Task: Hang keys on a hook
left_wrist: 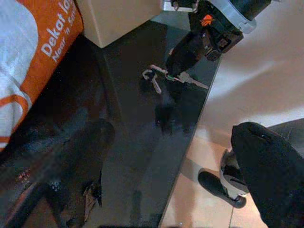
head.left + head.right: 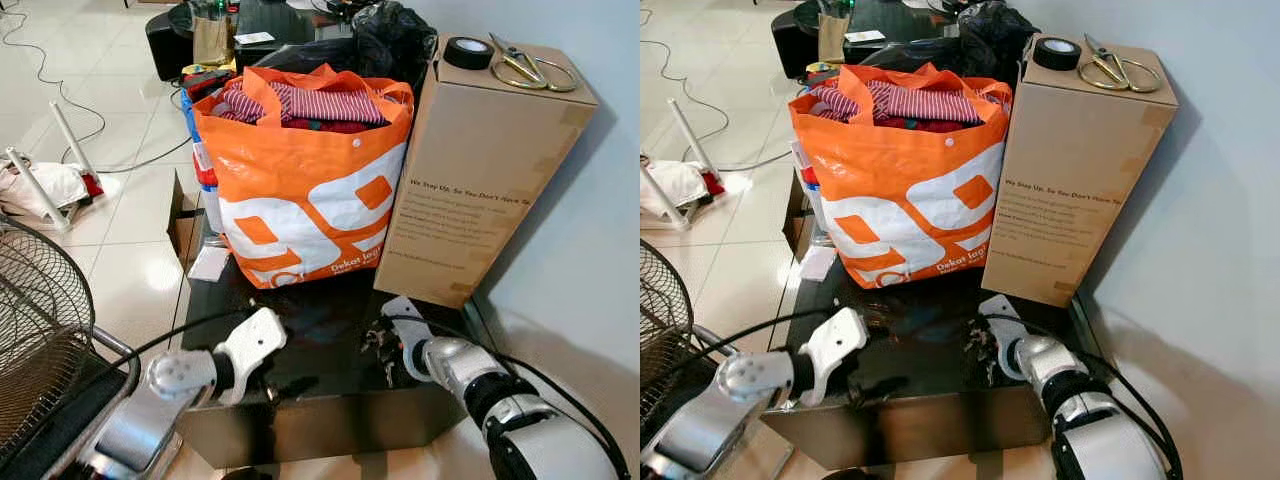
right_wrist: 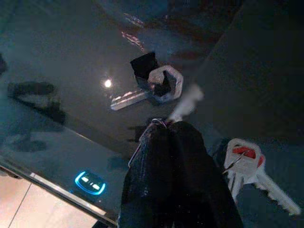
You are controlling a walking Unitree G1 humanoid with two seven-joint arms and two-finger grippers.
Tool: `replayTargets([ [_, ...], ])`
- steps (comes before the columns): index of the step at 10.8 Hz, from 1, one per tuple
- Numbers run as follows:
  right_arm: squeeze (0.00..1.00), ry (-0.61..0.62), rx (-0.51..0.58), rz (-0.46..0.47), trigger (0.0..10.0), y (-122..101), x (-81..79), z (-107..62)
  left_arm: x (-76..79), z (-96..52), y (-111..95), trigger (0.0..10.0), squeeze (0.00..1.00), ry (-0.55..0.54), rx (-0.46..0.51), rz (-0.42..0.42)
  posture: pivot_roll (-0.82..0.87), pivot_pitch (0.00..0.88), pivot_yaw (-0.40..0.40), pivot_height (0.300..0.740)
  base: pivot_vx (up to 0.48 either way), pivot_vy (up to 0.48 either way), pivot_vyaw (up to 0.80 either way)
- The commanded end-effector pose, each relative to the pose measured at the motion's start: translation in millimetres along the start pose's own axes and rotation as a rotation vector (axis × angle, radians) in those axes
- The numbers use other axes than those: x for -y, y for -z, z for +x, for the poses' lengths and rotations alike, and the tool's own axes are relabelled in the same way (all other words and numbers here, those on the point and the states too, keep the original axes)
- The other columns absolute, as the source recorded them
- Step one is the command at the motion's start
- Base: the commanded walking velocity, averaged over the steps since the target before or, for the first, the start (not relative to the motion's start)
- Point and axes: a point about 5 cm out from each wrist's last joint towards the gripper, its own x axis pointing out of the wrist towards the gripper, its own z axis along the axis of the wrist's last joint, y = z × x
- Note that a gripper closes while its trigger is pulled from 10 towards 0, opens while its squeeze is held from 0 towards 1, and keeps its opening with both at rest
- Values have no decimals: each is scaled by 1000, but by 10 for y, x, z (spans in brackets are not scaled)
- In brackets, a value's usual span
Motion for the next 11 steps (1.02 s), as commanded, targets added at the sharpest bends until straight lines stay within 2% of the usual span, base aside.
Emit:
replayTargets([
  [1, 0, 0, 15, -19, 0, -62, 39, -23, -28, 9, -13, 10000, 184, -10, 1, 10, -105, 0, -19, 740, 0, 0, 0],
  [4, 0, 5, 110, -16, 0, -198, 192, -135, -86, 41, -65, 10000, 184, -30, 20, 31, -101, 0, -17, 740, 0, 0, 0],
  [5, 0, 3, 224, 38, 0, -284, 314, -300, -143, 24, -165, 10000, 184, -103, 96, 1, -90, 0, -16, 740, 0, 0, 0],
  [6, 0, -4, 308, 80, 0, -317, 349, -463, -200, 2, -271, 10000, 176, -188, 167, -24, -86, 0, -9, 740, 0, 0, 0],
  [7, 0, 8, 394, 105, 0, -327, 313, -650, -282, -24, -375, 10000, 165, -297, 221, -30, -81, 0, -2, 740, 0, 0, 0],
  [8, 0, 24, 446, 124, 0, -353, 292, -733, -322, -42, -408, 10000, 165, -345, 232, -22, -75, 0, 3, 740, 0, 0, 0],
  [9, 0, 79, 595, 189, 0, -453, 232, -931, -398, -100, -486, 10000, 173, -443, 272, -23, -64, 0, 4, 740, 0, 0, 0],
  [11, 0, 178, 802, 314, 0, -585, 144, -1230, -461, -193, -670, 10000, 180, -552, 358, -58, -45, 0, -10, 740, 0, 0, 0],
])
